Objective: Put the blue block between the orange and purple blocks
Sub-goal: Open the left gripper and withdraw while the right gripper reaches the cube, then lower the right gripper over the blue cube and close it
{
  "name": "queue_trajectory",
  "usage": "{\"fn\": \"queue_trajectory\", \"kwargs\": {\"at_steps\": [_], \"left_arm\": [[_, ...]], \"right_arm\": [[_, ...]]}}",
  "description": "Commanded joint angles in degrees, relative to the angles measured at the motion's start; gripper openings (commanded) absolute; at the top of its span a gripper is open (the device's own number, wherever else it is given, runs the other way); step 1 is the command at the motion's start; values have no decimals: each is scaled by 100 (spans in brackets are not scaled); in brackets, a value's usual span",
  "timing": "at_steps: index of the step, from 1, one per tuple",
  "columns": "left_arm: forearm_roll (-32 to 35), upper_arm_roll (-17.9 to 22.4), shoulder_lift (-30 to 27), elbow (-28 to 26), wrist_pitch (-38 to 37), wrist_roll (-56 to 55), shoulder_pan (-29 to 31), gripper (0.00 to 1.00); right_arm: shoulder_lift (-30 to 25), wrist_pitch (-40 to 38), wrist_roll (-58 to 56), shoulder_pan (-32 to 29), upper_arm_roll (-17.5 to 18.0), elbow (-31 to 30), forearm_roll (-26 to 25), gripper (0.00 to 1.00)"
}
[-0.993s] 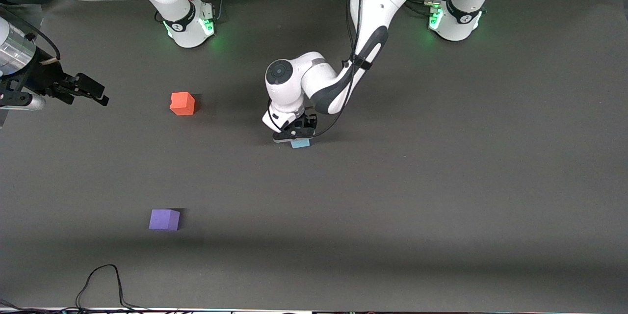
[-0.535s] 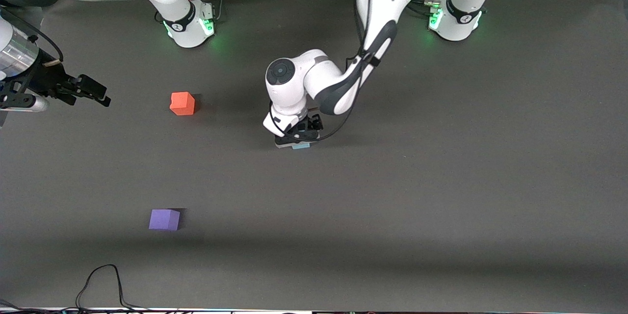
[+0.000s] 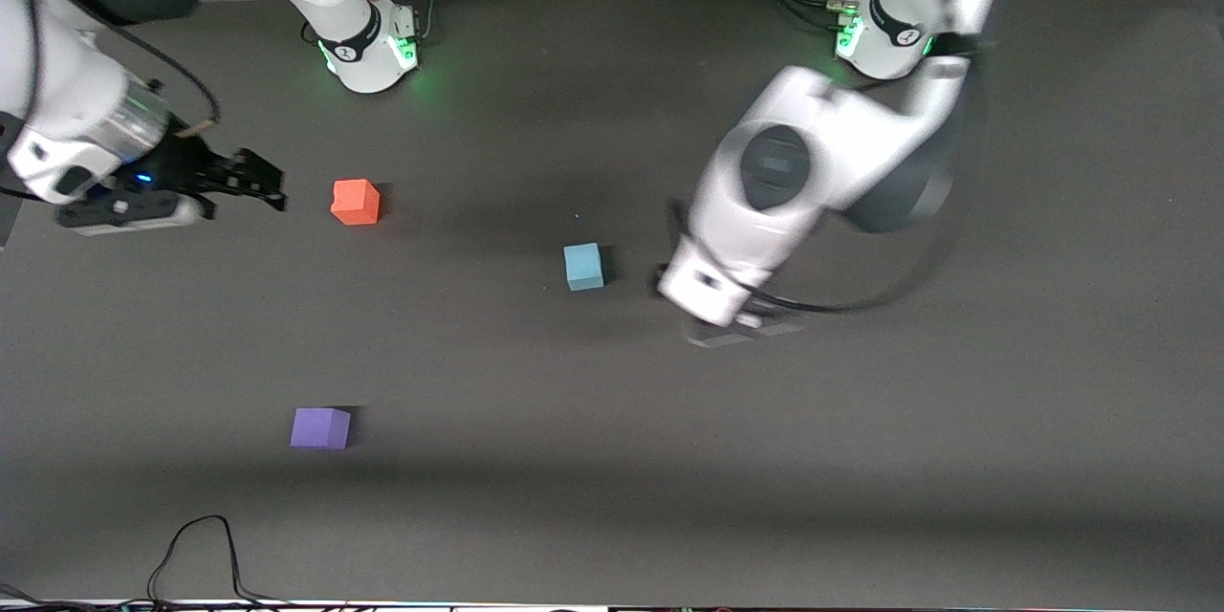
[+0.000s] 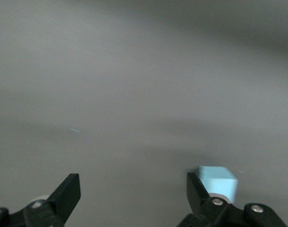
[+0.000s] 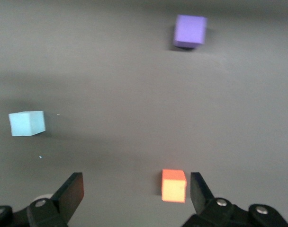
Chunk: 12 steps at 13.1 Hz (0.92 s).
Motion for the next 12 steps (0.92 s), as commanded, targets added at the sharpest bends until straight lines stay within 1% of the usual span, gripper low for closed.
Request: {"fn": "queue_trajectory", "kwargs": {"at_steps": [1,3,4,5,6,7,8,9,10,12], "left_arm": [[-112,-66,-689,-635,-439,1328,991,100],[-25,-48,-1119,-820,-739,2269,1702,100],[37,-39,-1348,-907,-845,2613,1967,100],[177,-39,-1576,-1021,-907,2842,2152,100],[239,-48,-1831,-1197,-907,3036,2328,100],[240,-39,-2059,-1398,-899,3238,2460,100],[240,-39,-2262,-1548,-898,3440,2583,100],[248,-39,-2429,-1672,-898,3582,2663,100],[257,-39,-2588,-1777,-890,3600,2699,100],[353,-30,-2843,-1857,-898,3601,2708,100]], "right_arm": [[1083,-3,135,668,-53,928,63,100],[1864,171,1037,1326,-53,1438,-25,100],[2260,407,1364,1529,-10,1589,-138,100],[2560,854,1602,1453,461,1581,-174,100],[2798,1337,2057,1217,1022,1494,-253,100],[3070,1689,2523,1085,1385,1415,-506,100],[3290,1954,2875,1092,1632,1362,-874,100],[3518,2166,3166,1092,1826,1301,-1113,100],[3651,2368,3456,1083,1932,1196,-1211,100],[3749,3148,3677,1092,1977,679,-1308,100]]}}
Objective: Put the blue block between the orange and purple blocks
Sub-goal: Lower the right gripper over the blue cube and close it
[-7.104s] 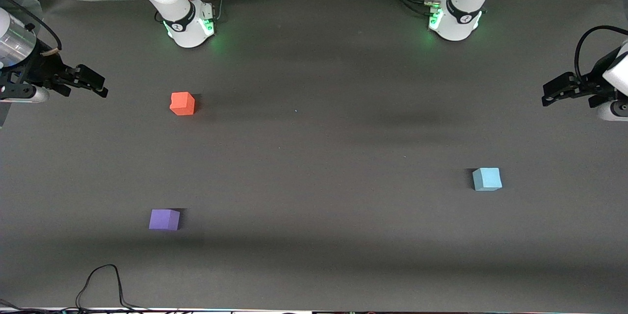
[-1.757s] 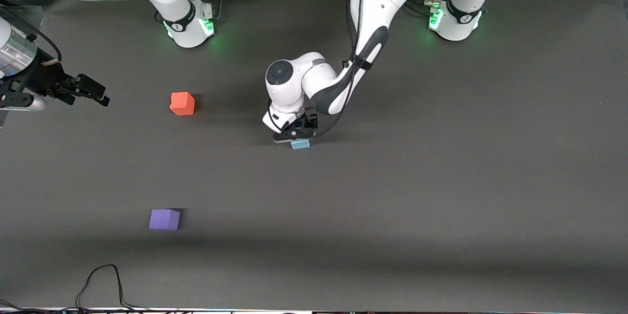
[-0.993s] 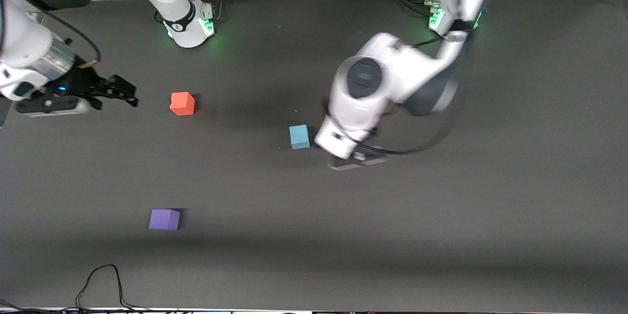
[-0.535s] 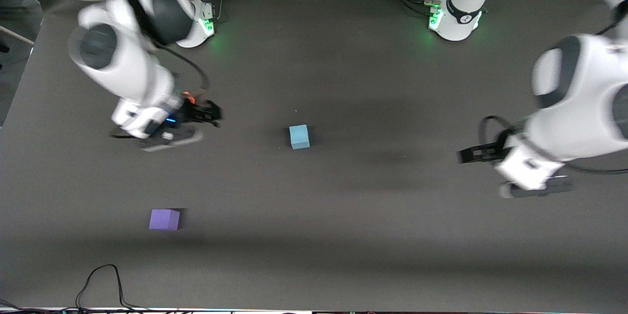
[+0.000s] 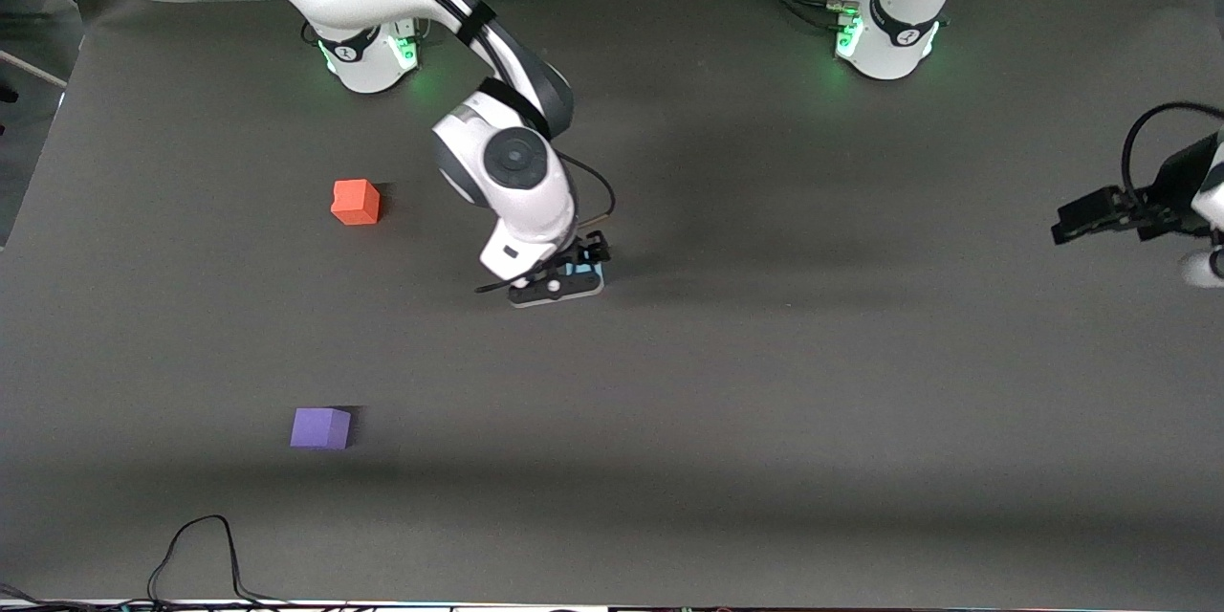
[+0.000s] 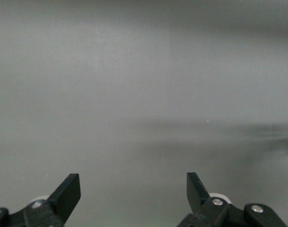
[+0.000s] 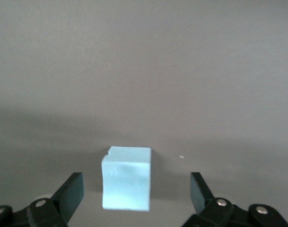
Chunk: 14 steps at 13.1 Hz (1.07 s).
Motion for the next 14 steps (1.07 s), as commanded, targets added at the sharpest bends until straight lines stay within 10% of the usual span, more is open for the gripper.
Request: {"fn": "queue_trajectory", "kwargs": {"at_steps": [1,7,11,14], "left_arm": [[263,-57,-489,-375,41,96,23,100],[264,-5,-648,-340,-135,52,-221,100],[282,163,-657,-323,-231,244,-329,100],[282,171,-675,-323,-231,359,-320,100]], "right_arm": [[15,927,352,-137,141,-628,-166,100],[419,1300,1240,-58,167,-807,-728,95],[341,1265,1241,-66,167,-798,-711,35],[-308,408,1145,-145,89,-772,-370,34]]}}
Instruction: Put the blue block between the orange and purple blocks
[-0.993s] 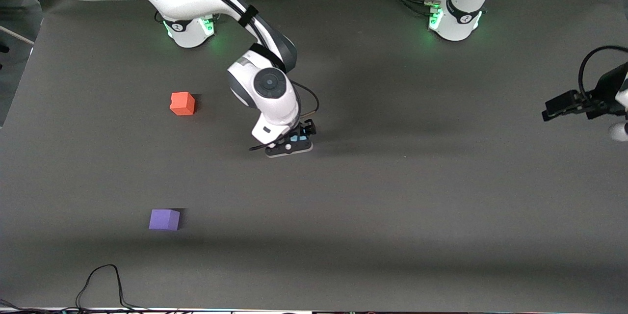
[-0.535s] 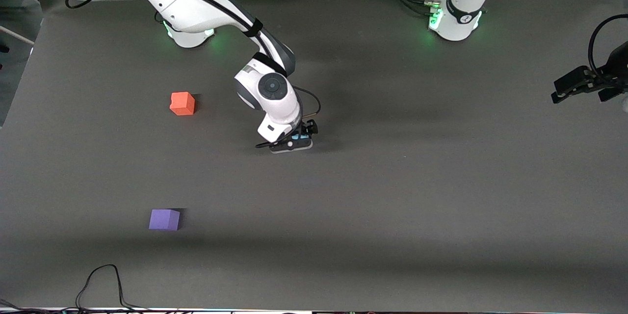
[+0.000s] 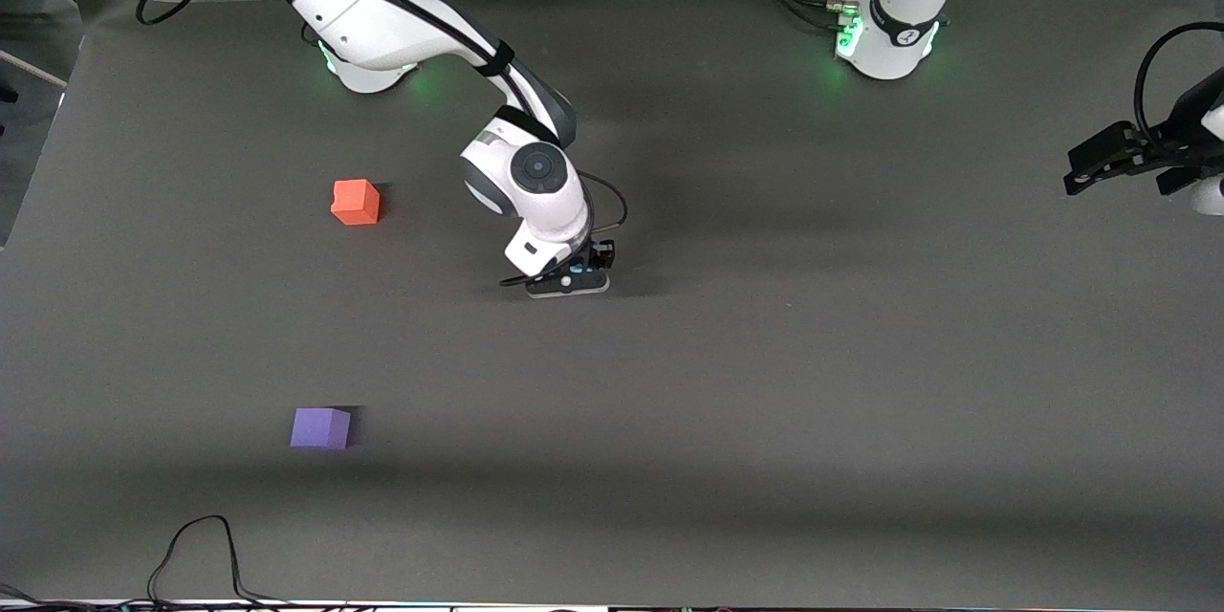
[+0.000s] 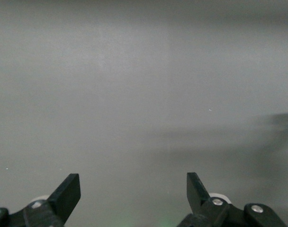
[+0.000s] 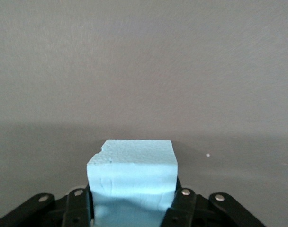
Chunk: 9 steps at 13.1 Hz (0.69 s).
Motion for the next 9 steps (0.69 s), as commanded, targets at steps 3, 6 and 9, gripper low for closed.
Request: {"fn": "queue_trajectory", "kwargs": {"at_steps": [3,6,9], "left_arm": [[99,60,-176,-124,-57,210,-95,100],[214,69,-159,-106,-48,307,-86,100],[214,78,-150,-106,-92,324,-77,100]], "right_arm": [[-1370,-1328,-1245,-210,-725,-162,823,34],[-2162,-1902,-2739,-323,-1965,-433,1044,35],[-2313,-1788,-4174,-412,-2905,-881,2072,35]]}}
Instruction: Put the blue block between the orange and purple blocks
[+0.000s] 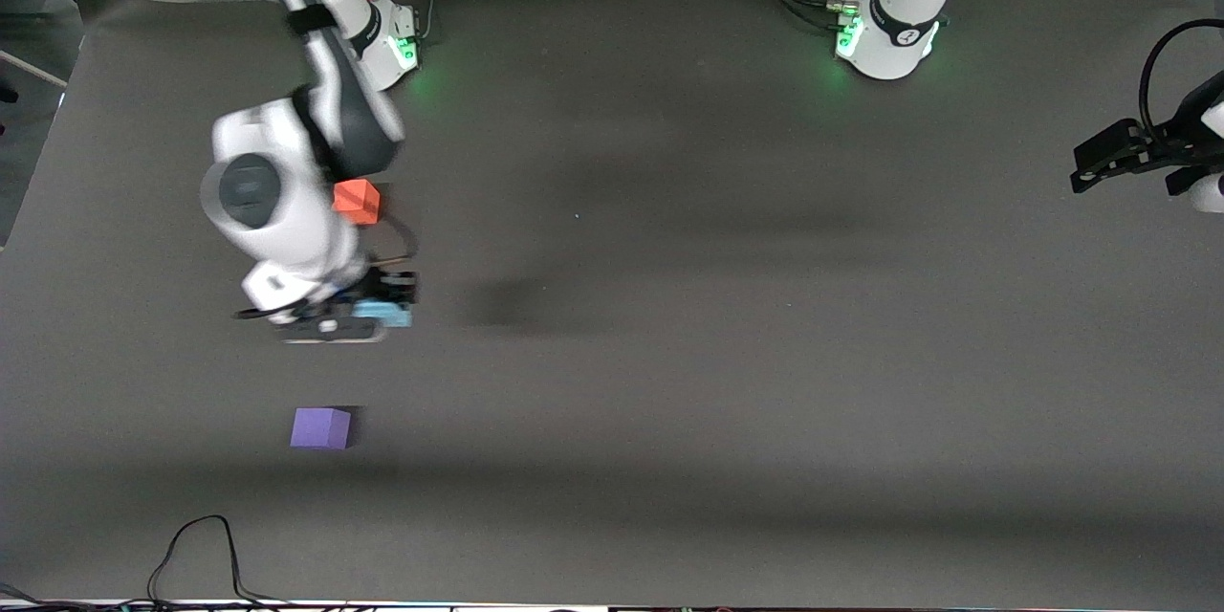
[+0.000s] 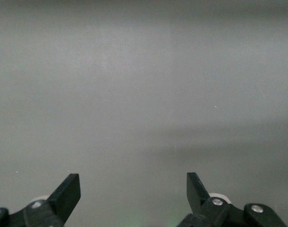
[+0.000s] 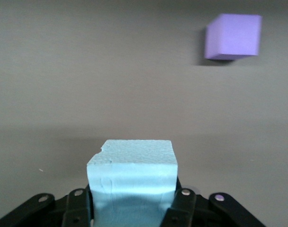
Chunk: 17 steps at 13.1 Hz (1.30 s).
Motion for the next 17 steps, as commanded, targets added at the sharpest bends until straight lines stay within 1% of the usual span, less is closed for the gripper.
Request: {"fn": "queue_trajectory", "kwargs": {"at_steps": [1,2,4,5,7,12,13,14,15,17], "left_arm": [[71,62,-148,-89,-100,95,-77,100],[71,62,-148,-88,-118,51,-77,100],[88,45,-148,-88,-162,103,-86,100],[80,45,-148,-88,-180,103,-86,100],[71,36,-140,-97,-197,103,-94,100],[71,45,-140,-97,-180,68,-86,100],[71,45,-131,-97,-180,68,-77,100],[71,45,-131,-97,-180,68,-77,100],[71,45,-131,-106,-180,68,-77,100],[71,45,-122,-106,-171,16,-94,100]], "right_arm": [[-170,234,-724,47,-615,-689,508,35],[-144,618,-724,39,-703,-1056,508,35],[-4,2021,-811,39,-774,-1917,499,36],[154,2307,-934,12,-783,-1982,499,38],[417,2641,-1058,-76,-792,-2018,508,38],[752,3486,-1067,-85,-783,-2325,499,41],[779,3513,-1084,-85,-783,-2325,499,45],[779,3514,-1119,-85,-783,-2325,508,78],[753,3488,-1120,-85,-792,-2317,508,100],[465,3287,-1128,-85,-792,-2308,508,100]]}}
